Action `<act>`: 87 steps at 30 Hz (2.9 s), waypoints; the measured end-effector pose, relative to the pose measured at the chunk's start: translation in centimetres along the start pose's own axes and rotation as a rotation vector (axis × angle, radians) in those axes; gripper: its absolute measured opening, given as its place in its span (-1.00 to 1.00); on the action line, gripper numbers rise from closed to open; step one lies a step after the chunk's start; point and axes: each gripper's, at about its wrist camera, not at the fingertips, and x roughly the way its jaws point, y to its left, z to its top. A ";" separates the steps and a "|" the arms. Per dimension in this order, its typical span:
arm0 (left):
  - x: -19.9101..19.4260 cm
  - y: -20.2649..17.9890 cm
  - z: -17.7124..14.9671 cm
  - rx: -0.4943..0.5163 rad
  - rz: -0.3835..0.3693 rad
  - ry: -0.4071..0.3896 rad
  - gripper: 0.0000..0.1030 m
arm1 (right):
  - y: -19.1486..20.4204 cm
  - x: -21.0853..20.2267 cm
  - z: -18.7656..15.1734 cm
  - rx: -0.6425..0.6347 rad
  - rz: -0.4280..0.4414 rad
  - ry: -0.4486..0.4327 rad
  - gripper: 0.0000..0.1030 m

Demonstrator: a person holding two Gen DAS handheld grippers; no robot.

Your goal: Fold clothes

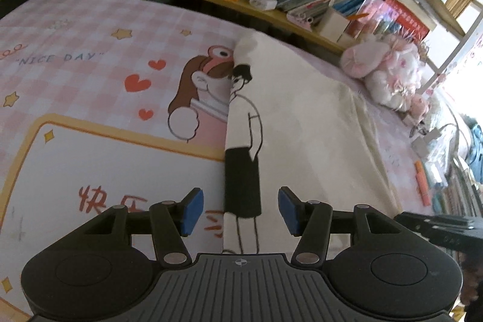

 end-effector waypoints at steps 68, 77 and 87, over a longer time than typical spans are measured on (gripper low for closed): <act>1.6 1.0 1.4 -0.051 -0.116 0.028 -0.94 | 0.4 0.8 -0.8 0.082 0.004 0.093 -0.64; -0.7 6.3 0.6 -0.068 -0.110 0.078 -0.94 | 3.9 1.3 -1.6 0.108 0.082 0.137 -0.64; -1.1 8.6 1.3 0.027 -0.121 0.110 -0.65 | 6.8 0.8 -2.0 0.095 -0.022 0.122 -0.29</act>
